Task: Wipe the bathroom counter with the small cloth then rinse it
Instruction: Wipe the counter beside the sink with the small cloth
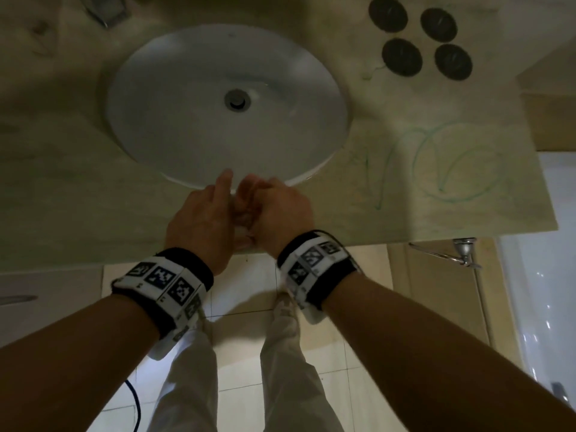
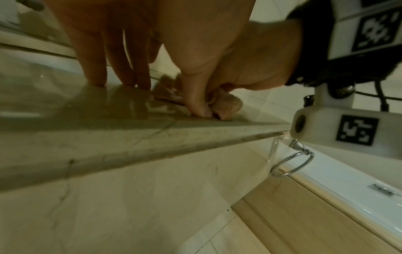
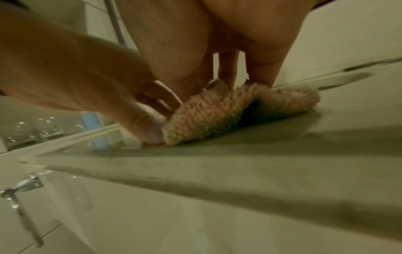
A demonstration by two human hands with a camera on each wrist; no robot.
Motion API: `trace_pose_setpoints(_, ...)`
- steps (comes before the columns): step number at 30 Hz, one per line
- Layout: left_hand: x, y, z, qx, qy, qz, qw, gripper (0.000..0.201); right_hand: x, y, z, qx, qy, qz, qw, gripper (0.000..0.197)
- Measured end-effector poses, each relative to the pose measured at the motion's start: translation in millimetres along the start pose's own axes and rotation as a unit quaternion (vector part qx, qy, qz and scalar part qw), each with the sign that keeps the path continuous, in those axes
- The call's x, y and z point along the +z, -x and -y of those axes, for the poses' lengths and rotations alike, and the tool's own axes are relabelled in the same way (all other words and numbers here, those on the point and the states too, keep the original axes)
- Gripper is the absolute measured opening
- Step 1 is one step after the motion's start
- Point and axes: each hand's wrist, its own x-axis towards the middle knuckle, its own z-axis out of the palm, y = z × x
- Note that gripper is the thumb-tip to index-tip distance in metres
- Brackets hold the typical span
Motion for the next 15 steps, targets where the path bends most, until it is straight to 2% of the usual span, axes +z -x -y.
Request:
trace_pose_setpoints(2,1.4,0.1,1.8,0.012,-0.004,-0.01,1.0,0.084,19.2,-8.0,12.7,-0.018,0.011,0.008,1.0,0.021)
trace_pose_setpoints(4,2.9,0.9,1.5,0.025,-0.01,-0.013,1.0,0.082,24.6,-12.7,15.5,-0.03,0.03,0.014,0.999,0.024)
trace_pose_setpoints(7,5.9,0.1,-0.5,0.044,0.0,-0.028,0.999,0.079,14.8,-7.8,6.3,-0.065,0.044,0.027,0.997,0.025)
trace_pose_setpoints(9,8.1,-3.0,-5.8,0.08,-0.018,-0.037,0.996,0.074,3.2,-3.1,-9.0,-0.049,0.021,0.022,0.998,0.021)
trace_pose_setpoints(11,13.2,-6.9,-16.4,0.128,-0.054,-0.033,0.99,0.08,-9.8,-1.1,-30.4,-0.021,0.005,0.011,1.0,0.018)
trace_pose_setpoints(13,22.7,-9.2,-33.6,0.143,-0.045,-0.039,0.988,0.091,-23.7,-1.6,-54.0,-0.007,0.005,0.004,1.0,0.018)
trace_pose_setpoints(15,33.8,-11.3,-53.3,0.153,-0.026,-0.042,0.987,0.095,-41.3,-4.3,-77.7,0.001,0.001,-0.008,1.0,0.019)
